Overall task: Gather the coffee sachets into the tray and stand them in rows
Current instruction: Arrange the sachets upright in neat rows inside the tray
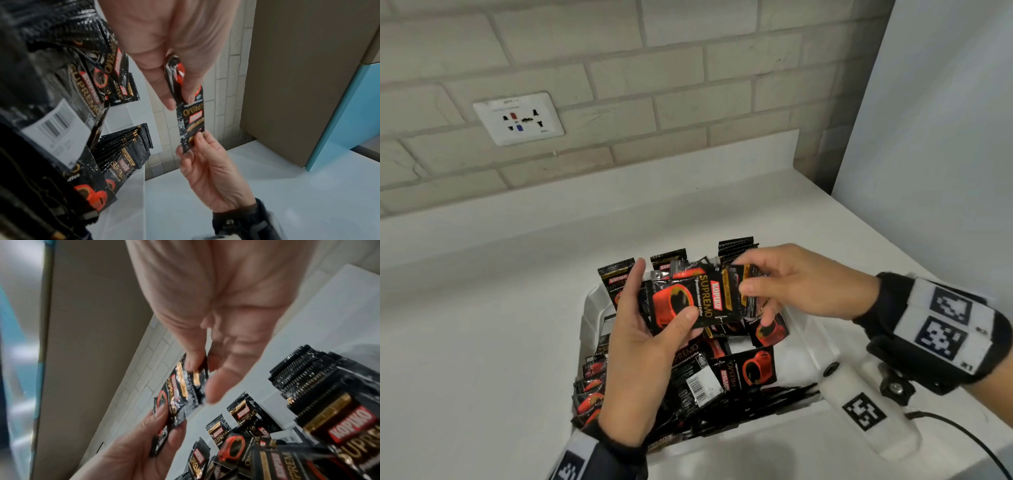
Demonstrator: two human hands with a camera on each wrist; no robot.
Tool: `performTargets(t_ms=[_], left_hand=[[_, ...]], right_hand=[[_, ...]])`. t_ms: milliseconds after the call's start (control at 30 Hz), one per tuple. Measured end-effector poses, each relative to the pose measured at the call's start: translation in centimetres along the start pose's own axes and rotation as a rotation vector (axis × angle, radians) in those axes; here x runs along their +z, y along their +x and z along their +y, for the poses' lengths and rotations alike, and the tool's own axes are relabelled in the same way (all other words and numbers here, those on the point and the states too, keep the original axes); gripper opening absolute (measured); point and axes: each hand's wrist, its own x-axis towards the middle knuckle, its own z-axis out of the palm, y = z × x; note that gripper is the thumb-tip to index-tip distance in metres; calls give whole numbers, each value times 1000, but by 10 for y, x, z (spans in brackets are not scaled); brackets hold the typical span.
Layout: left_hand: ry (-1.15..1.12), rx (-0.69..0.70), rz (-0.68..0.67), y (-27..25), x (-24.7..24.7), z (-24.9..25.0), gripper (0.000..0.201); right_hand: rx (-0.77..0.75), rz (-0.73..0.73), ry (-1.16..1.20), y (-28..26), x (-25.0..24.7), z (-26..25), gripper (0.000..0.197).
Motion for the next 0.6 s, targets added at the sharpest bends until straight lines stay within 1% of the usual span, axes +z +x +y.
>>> performTargets(t_ms=[67, 133, 200, 267, 367, 467, 600], left_hand=[[-7, -27, -20, 0, 0, -1, 68], [-4, -42, -30, 0, -2, -1, 64], [5, -35, -17, -1, -2, 0, 67], [9, -12, 22, -1, -2, 1, 72], [-1, 3, 76, -1, -2, -1, 70], [15, 6, 64, -2, 1, -4, 70], [-24, -62, 50, -5, 4, -8, 63]], right_hand=[[5, -49, -94, 0, 1, -3, 25], [-5, -39, -159, 3, 0, -5, 22], [-18, -10, -164, 5, 1, -7, 23], [-48, 39, -74, 6, 3, -7, 28], [-75, 113, 25, 6, 9, -6, 36], [-85, 163, -22, 7, 21, 2, 40], [-99, 205, -141, 10, 30, 8, 32]])
